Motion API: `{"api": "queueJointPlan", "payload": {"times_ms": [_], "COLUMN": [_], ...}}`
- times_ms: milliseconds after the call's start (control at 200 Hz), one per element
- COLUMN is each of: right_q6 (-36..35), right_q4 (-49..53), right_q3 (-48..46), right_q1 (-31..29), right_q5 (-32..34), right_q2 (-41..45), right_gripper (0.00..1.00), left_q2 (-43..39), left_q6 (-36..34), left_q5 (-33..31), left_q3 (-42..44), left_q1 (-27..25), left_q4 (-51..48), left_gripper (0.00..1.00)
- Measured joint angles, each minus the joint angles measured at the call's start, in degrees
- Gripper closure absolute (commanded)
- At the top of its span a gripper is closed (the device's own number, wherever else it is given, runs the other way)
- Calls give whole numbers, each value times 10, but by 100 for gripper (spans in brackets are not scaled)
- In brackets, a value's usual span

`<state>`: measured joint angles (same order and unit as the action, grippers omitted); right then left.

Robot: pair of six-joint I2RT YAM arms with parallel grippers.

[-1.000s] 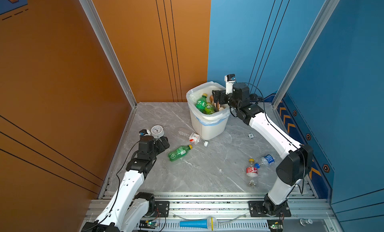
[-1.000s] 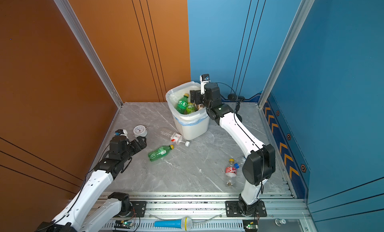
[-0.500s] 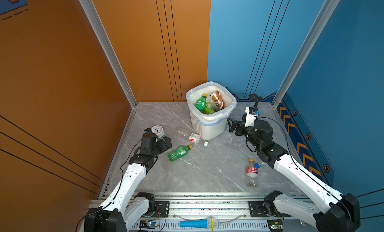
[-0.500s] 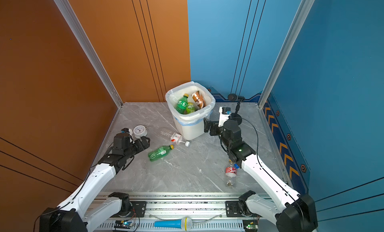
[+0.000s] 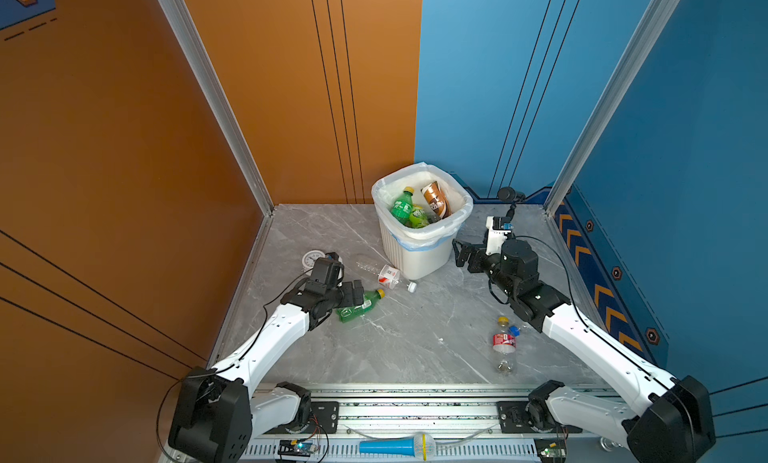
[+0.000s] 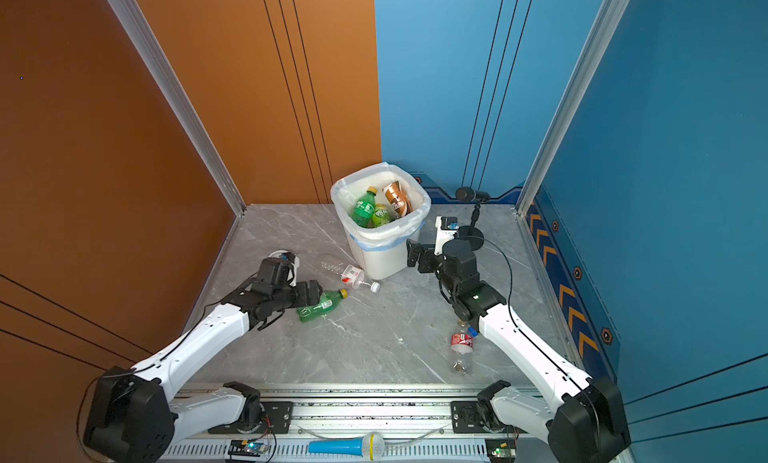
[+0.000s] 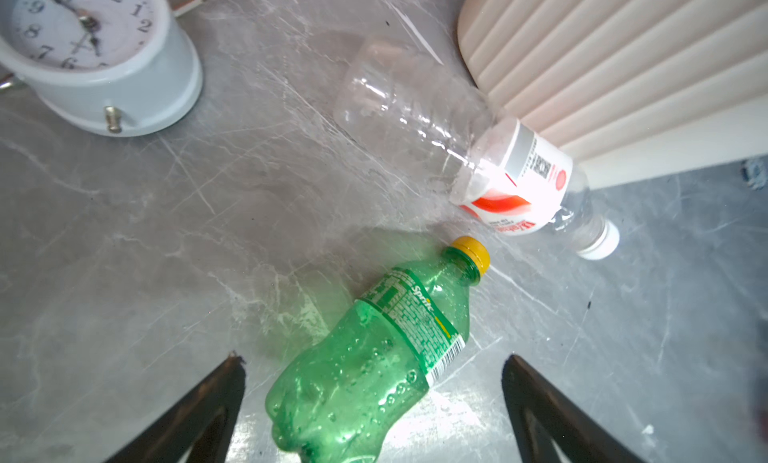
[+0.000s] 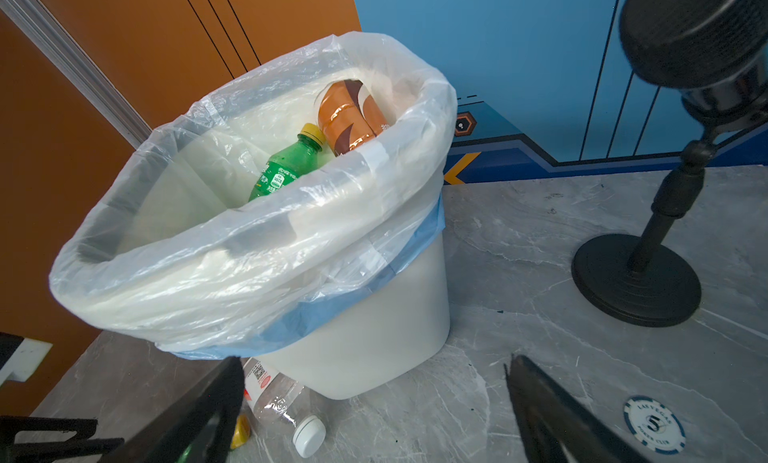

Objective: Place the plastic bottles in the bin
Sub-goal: 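Grasp the lying green Sprite bottle with the left gripper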

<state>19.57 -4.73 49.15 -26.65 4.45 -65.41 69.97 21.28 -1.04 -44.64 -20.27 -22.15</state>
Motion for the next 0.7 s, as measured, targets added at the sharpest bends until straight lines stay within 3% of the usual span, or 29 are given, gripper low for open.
{"api": "queueJointPlan", "payload": {"times_ms": [215,466,606,701], "right_q6": [0,0,0,0], "right_q4": [0,0,0,0], "right_q3": [2,2,2,2], "right_q1": [2,7,9,9], "right_q5": [0,0,0,0], "right_q2": [0,3,4,4], "right_gripper": [0,0,0,0], "left_q2": [83,159,187,202], "left_q6": [-59,-82,-83,-83], "left_q5": [-71,-108,-107,-98], "left_q3": [-54,-84,-90,-92], "left_q1": [-60,-88,-92,-96], "left_q4": [-46,-89,-106,-111], "left_gripper": [2,0,4,12]}}
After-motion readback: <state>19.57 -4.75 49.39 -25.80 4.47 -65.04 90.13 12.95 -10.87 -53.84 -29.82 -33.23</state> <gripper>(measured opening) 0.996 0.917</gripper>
